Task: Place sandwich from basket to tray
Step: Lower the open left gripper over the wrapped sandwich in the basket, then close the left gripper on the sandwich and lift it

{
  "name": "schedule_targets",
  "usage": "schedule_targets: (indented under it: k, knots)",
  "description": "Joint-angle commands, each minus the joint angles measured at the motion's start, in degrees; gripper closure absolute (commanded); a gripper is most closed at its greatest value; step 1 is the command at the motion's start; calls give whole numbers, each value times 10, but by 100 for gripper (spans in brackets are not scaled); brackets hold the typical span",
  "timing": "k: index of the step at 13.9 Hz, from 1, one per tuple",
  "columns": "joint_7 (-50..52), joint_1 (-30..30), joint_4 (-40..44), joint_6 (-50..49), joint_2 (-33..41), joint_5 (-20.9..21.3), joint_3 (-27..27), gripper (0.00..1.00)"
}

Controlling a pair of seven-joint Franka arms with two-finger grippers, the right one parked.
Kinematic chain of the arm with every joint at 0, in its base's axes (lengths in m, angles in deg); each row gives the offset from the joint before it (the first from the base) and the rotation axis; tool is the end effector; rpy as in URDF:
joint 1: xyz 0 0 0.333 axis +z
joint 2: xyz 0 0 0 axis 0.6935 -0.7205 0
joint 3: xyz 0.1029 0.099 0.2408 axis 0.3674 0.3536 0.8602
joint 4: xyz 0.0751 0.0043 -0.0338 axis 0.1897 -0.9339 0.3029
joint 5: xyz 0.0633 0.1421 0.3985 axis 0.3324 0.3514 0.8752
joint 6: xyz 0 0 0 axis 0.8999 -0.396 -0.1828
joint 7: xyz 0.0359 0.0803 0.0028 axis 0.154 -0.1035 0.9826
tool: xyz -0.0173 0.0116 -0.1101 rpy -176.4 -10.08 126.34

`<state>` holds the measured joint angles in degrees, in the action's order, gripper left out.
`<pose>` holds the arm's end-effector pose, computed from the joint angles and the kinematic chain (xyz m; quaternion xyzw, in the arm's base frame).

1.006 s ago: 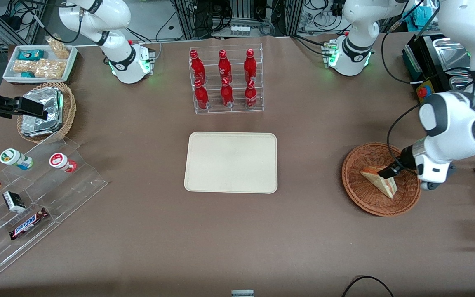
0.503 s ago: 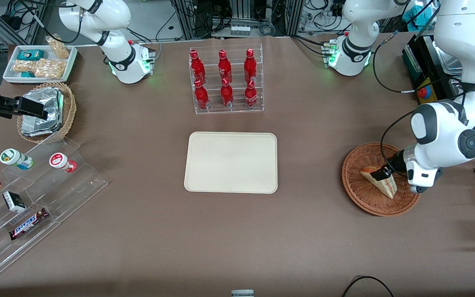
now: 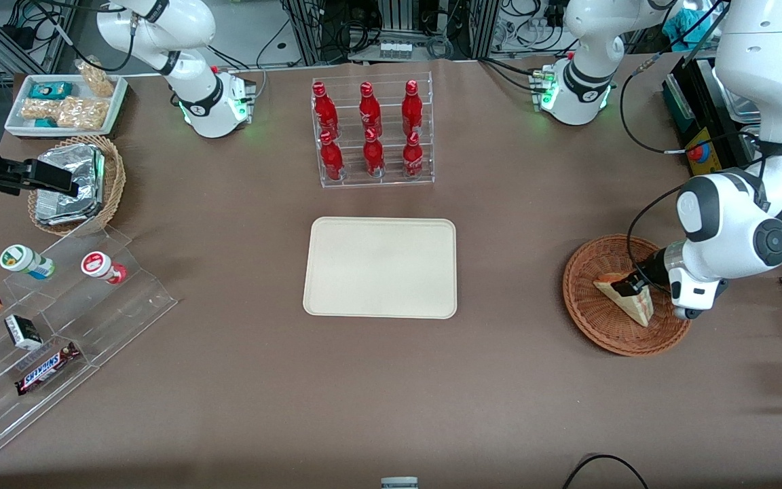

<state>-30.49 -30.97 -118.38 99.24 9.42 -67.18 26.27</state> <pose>0.5926 0.0228 0.1898 0.9416 0.3194 -0.0931 0.0515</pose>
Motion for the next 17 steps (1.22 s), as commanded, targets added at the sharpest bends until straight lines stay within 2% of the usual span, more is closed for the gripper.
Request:
schedule_targets:
  k: [1, 7, 10, 14, 17]
  knots:
    - [5, 1, 11, -2, -3, 3, -1, 82]
    - [-6, -9, 27, -30, 33, 3, -6, 84]
    - [-6, -55, 30, -83, 74, 3, -6, 85]
    - [16, -179, 30, -131, 98, 5, -6, 85]
    - [106, -288, 61, -152, 83, 52, -6, 85]
